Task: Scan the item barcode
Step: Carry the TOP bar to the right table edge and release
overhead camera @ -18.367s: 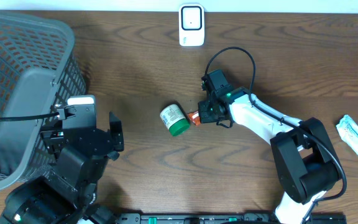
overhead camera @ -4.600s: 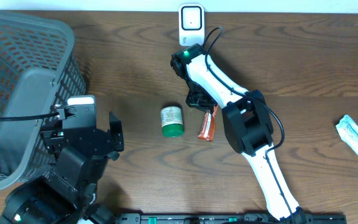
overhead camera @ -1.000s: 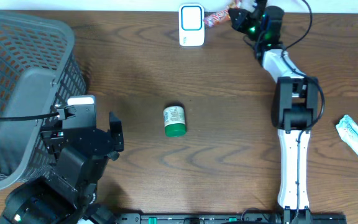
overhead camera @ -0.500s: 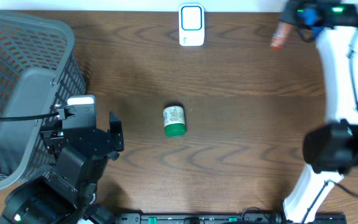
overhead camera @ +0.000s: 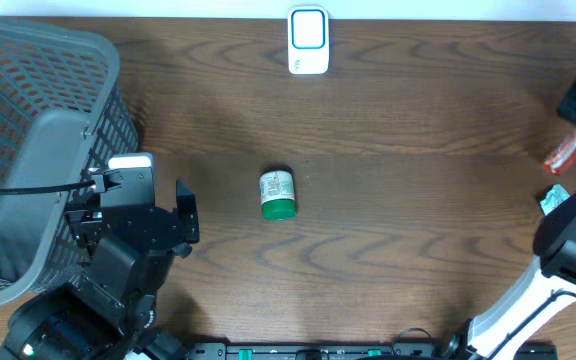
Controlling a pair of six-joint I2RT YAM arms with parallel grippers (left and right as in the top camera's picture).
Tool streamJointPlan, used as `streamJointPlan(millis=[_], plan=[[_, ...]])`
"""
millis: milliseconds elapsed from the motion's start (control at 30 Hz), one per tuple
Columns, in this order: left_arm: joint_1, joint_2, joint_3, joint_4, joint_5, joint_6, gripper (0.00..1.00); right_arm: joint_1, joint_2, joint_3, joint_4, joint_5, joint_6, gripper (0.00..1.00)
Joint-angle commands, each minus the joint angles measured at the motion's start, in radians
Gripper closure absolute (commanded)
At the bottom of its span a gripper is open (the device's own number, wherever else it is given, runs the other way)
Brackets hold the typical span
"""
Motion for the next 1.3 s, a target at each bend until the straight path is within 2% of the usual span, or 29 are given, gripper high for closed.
streamJointPlan(millis=[0, 200, 367, 400, 433, 500, 600, 633, 667, 867, 1033, 1267], plan=[[0.003, -0.003, 0.006, -0.003, -0.012, -0.005, 0.02, -0.070, 0.012, -0.110, 0.098, 0.016, 0.045, 0.99], [0.003, -0.003, 0.006, -0.003, -0.012, -0.005, 0.02, -0.150, 0.021, -0.291, 0.305, -0.074, 0.050, 0.99], [0.003, -0.003, 0.006, -0.003, -0.012, -0.005, 0.02, -0.188, 0.020, -0.344, 0.408, -0.085, 0.049, 0.98], [0.003, -0.003, 0.006, -0.003, -0.012, -0.005, 0.02, -0.192, 0.018, -0.336, 0.408, -0.095, 0.048, 0.92], [0.003, -0.003, 0.006, -0.003, -0.012, -0.005, 0.02, -0.196, 0.017, -0.324, 0.404, -0.098, 0.049, 0.82], [0.003, -0.003, 0.006, -0.003, -0.012, -0.004, 0.02, -0.198, 0.011, -0.296, 0.390, -0.100, 0.037, 0.50], [0.003, -0.003, 0.006, -0.003, -0.012, -0.005, 0.02, -0.196, -0.008, -0.251, 0.367, -0.106, 0.037, 0.24], [0.003, -0.003, 0.006, -0.003, -0.012, -0.005, 0.02, -0.195, -0.015, -0.238, 0.356, -0.114, 0.038, 0.10], [0.003, -0.003, 0.006, -0.003, -0.012, -0.005, 0.02, -0.194, -0.027, -0.219, 0.338, -0.138, 0.038, 0.02], [0.003, -0.003, 0.006, -0.003, -0.012, -0.004, 0.02, -0.168, -0.101, -0.177, 0.260, -0.403, 0.043, 0.01], [0.003, -0.003, 0.006, -0.003, -0.012, -0.004, 0.02, -0.084, -0.146, -0.177, 0.146, -0.609, 0.106, 0.01], [0.003, -0.003, 0.006, -0.003, -0.012, -0.005, 0.02, 0.124, -0.148, -0.177, 0.005, -0.657, 0.177, 0.01]])
